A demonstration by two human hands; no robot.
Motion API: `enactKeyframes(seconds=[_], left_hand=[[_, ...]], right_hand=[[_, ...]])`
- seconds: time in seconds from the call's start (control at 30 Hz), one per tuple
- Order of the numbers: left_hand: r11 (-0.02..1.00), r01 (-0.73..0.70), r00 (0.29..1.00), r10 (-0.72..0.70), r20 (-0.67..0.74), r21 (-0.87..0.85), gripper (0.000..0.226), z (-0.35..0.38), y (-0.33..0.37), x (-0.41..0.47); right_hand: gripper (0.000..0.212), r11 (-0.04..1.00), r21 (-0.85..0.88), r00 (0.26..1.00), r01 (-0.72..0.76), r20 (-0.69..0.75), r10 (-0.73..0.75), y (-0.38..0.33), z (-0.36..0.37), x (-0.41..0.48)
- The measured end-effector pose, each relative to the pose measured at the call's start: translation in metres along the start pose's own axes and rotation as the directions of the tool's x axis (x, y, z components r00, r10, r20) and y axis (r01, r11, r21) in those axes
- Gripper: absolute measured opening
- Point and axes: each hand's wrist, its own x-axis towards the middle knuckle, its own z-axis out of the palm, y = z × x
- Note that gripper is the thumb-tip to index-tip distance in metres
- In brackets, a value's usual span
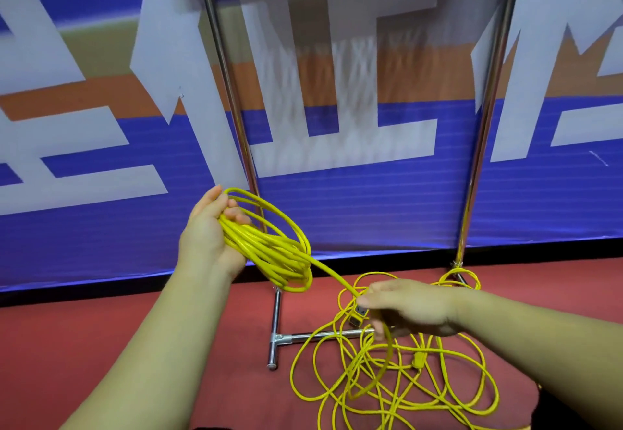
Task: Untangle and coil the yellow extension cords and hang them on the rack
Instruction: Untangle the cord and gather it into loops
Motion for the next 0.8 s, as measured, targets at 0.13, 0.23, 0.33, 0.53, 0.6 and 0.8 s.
enactKeyframes(seconds=[0.13, 0.23, 0.33, 0.53, 0.6, 0.8], left_hand=[[1.000, 0.026, 1.000, -0.026, 0.009, 0.000, 0.016, -0.019, 0.009, 0.009], [0.990, 0.000, 0.999, -0.008, 0.052, 0.145, 0.021, -0.024, 0.004, 0.007], [0.930, -0.052, 0.988, -0.005, 0.155, 0.363, 0.022, -0.022, -0.005, -0.002], [0.750, -0.156, 0.920, -0.127, 0.371, 0.643, 0.025, -0.004, -0.036, -0.031], [0.691, -0.185, 0.891, -0.183, 0.416, 0.699, 0.026, 0.003, -0.047, -0.040], [0.626, -0.147, 0.848, -0.320, 0.424, 0.766, 0.034, 0.012, -0.079, -0.055]], right_hand=[[0.017, 0.991, 0.134, 0.990, -0.021, -0.139, 0.040, -0.004, -0.020, -0.005], [0.021, 0.993, 0.078, 0.924, 0.091, -0.377, -0.055, -0.013, -0.030, -0.008], [0.020, 0.979, 0.053, 0.784, 0.197, -0.607, -0.125, -0.028, -0.032, -0.013], [0.019, 0.955, -0.189, 0.517, 0.229, -0.808, -0.284, -0.051, -0.028, -0.025], [0.019, 0.935, -0.254, 0.482, 0.248, -0.805, -0.346, -0.057, -0.024, -0.028], [0.014, 0.865, -0.367, 0.506, 0.342, -0.704, -0.498, -0.071, -0.012, -0.038]])
